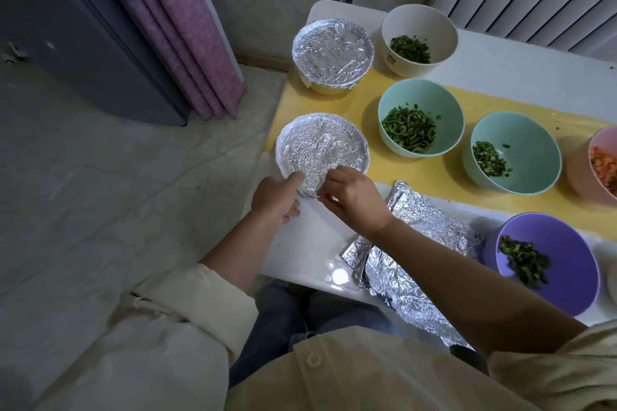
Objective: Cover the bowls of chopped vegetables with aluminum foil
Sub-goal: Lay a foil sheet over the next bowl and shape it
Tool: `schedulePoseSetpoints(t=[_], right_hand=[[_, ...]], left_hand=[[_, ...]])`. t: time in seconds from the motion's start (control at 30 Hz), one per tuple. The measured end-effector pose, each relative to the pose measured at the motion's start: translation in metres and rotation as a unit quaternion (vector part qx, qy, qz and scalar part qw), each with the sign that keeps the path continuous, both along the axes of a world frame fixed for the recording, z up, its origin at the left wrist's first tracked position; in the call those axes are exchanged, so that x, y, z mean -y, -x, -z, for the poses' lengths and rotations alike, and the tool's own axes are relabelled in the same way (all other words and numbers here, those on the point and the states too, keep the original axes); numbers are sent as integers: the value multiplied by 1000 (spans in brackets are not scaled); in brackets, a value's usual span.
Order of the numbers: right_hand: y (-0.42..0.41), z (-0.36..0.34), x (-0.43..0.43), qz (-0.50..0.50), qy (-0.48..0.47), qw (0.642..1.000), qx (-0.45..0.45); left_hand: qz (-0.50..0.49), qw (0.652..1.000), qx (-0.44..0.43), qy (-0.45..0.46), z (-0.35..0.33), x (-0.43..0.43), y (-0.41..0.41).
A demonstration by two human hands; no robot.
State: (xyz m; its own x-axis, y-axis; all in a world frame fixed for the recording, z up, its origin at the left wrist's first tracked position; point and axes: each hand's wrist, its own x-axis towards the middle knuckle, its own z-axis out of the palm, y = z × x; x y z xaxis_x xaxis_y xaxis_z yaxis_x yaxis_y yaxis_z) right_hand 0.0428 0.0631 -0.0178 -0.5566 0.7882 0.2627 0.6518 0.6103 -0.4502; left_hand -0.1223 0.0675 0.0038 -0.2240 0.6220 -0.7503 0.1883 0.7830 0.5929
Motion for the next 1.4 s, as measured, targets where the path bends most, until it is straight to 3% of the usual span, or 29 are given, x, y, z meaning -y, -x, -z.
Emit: schedulePoseSetpoints(t=[0.17, 0.37, 0.53, 0.73, 1.03, 1.23, 1.4], right_hand=[[11, 1, -2, 16, 2, 1000, 5], [17, 2, -3, 38, 11, 999, 15], [20, -3, -4, 50, 8, 999, 19], [23, -4, -6, 63, -4, 998, 15], [32, -1, -7, 70, -4, 998, 5], [30, -2, -10, 71, -11, 997, 1], [33, 3, -8, 71, -3, 997, 6]], left_hand=[[-40, 994, -76, -69, 4, 16, -7], [-1, 992, -97, -79, 9, 6, -6], [-40, 990, -95, -94, 4, 11, -2], [-46, 975, -174, -130, 6, 19, -9], [-186, 979, -42, -66, 3, 11, -14], [-214, 976, 8, -47, -1, 5, -13], [-203, 978, -17, -48, -2, 3, -12]])
